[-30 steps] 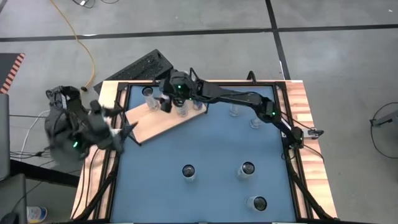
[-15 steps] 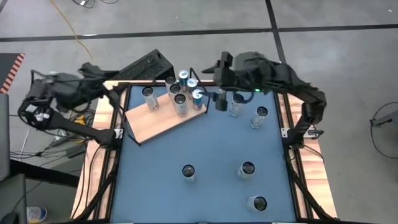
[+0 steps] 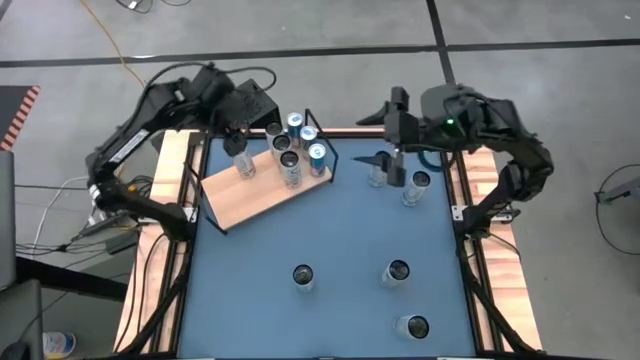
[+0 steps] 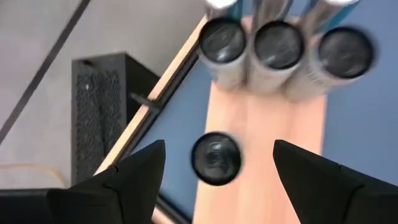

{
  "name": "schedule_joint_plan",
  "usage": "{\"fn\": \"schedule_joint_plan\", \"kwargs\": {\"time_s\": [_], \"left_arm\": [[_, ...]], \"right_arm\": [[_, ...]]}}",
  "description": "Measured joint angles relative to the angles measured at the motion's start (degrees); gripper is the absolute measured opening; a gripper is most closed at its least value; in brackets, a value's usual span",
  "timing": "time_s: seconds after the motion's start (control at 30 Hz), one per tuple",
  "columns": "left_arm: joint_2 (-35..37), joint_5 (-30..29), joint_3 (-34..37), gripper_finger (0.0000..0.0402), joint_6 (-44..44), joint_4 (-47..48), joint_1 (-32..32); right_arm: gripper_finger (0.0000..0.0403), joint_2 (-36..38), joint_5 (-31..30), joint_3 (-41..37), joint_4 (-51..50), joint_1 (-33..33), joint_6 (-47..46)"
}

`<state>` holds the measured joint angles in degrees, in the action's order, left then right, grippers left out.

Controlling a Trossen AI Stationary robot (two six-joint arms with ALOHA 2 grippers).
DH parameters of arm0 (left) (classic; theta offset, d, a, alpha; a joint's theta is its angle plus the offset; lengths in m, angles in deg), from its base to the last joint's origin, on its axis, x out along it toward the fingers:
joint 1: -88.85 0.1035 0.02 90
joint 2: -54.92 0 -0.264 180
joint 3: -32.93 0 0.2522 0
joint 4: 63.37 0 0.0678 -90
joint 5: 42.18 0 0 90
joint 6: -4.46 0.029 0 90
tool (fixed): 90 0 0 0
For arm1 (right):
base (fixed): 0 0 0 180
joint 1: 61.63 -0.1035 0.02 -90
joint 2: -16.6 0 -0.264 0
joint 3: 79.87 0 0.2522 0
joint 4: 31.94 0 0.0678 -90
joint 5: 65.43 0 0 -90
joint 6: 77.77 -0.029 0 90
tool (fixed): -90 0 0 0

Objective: Place canned beverage on shelf
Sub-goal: Put the bottom left white and pink soda can on the shelf

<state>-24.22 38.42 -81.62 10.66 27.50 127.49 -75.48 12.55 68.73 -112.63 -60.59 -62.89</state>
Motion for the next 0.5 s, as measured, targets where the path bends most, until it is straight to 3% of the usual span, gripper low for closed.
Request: {"fn": "schedule_joint_plan", "kwargs": {"time_s": [0.1, 0.23, 0.5], "left_arm": [[-1.9, 0.0, 0.0, 0.0285, 2.9, 0.3, 3.5], [-4.4, 4.4, 0.0, 0.0285, 3.5, 1.3, 5.9], [-8.6, 5.0, 0.0, 0.0285, 3.7, 4.4, 4.2]], "right_arm": [[0.0334, -0.6, 0.0, 0.1, -2.0, 0.0, 0.0], [0.0334, -2.7, 0.0, -0.1, -2.4, 0.1, 0.2], [0.0333, -4.8, 0.0, 0.0, -3.8, 0.3, 1.9]]}}
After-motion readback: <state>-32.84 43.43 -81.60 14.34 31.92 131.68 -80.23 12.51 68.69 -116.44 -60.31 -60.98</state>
